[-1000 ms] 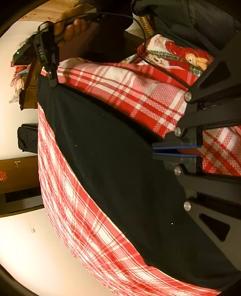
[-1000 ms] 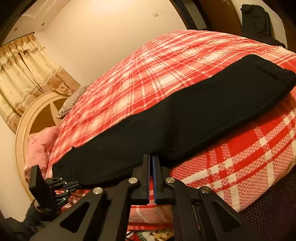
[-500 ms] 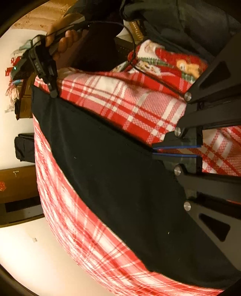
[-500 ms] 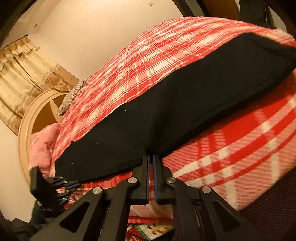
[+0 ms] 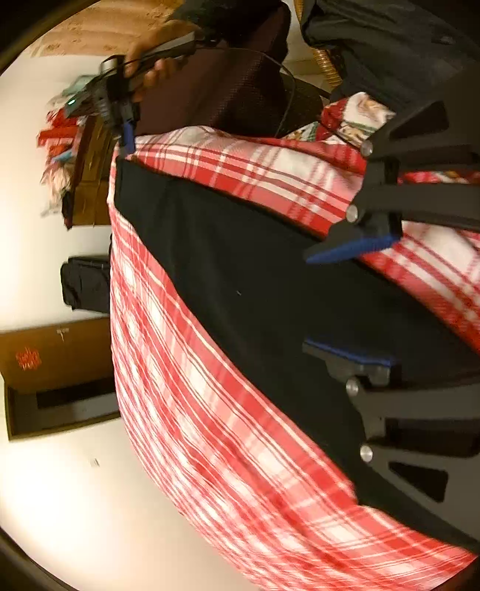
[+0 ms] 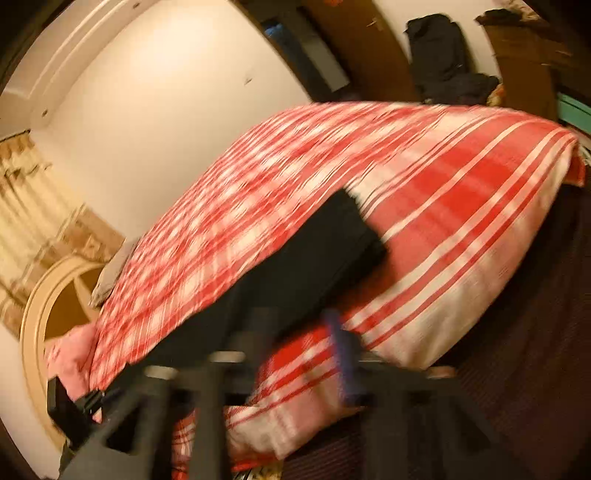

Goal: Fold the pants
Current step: 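Open the right tool and release the folded edge while the left tool holds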

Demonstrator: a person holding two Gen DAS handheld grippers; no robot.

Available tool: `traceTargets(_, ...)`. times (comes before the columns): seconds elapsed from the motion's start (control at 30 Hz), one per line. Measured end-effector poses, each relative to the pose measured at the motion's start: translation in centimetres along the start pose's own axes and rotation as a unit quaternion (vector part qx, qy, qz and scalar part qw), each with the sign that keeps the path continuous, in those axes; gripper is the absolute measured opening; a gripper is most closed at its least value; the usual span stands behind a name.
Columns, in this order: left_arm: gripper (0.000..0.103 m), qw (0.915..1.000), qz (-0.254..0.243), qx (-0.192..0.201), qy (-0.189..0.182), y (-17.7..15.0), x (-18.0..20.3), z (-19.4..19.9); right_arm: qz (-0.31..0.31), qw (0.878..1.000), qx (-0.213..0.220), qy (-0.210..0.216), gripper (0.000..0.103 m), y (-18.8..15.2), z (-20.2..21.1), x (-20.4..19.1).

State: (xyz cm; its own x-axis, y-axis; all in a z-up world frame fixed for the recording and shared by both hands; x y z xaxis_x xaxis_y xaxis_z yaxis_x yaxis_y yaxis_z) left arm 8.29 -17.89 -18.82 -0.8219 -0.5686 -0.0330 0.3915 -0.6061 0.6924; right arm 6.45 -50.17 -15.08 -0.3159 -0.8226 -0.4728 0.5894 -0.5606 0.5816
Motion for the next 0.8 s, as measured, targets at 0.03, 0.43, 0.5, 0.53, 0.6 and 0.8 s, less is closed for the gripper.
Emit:
traceTargets(0.03,0.045,1.0,-0.009,-0.004,-0.001,0.4,0.2,-0.6,-0.005,1.0,0.007,-0.003,0.062,0.6,0.2,0.2)
traceTargets(0.43,0.05,0.9979,0.017,-0.056,0.027,-1.1,-2.6,-5.4,0.01,0.999,0.023,-0.037,0.053,9.5,-2.6,2.0)
traceTargets(0.5,0.05,0.9978,0.007,-0.06,0.028,-1.4,-2.3,-5.6,0.004,0.999,-0.002,-0.038,0.049,9.7,-4.3,2.6)
traceTargets(0.53,0.05,0.9978,-0.001,-0.06,0.03,-1.4,-2.1,-5.6,0.006,0.999,-0.01,-0.038,0.049,9.6,-4.8,2.7)
traceTargets(0.6,0.054,0.9977,-0.012,-0.058,0.032,-1.2,-2.0,-5.7,0.023,0.999,-0.026,-0.038,0.046,9.1,-5.9,2.5)
traceTargets(0.8,0.055,0.9989,0.027,-0.036,0.011,-0.1,-2.9,-5.7,0.045,0.997,-0.049,-0.05,0.024,7.7,-7.9,2.3)
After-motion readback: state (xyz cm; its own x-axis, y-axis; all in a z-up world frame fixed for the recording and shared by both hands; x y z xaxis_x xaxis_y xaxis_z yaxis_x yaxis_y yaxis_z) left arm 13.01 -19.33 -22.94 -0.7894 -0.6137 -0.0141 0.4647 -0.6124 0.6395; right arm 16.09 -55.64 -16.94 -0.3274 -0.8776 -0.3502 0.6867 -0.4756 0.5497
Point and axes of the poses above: each gripper's, at about its wrist camera, not at the fingertips, and z roughly against the way its jaws point, x to its right, y to its top, the point moved 10 cm from there along -z, roughly the way its jaws point, and after that the axes turned 6 degrees about -y, right-handed, at the moved point
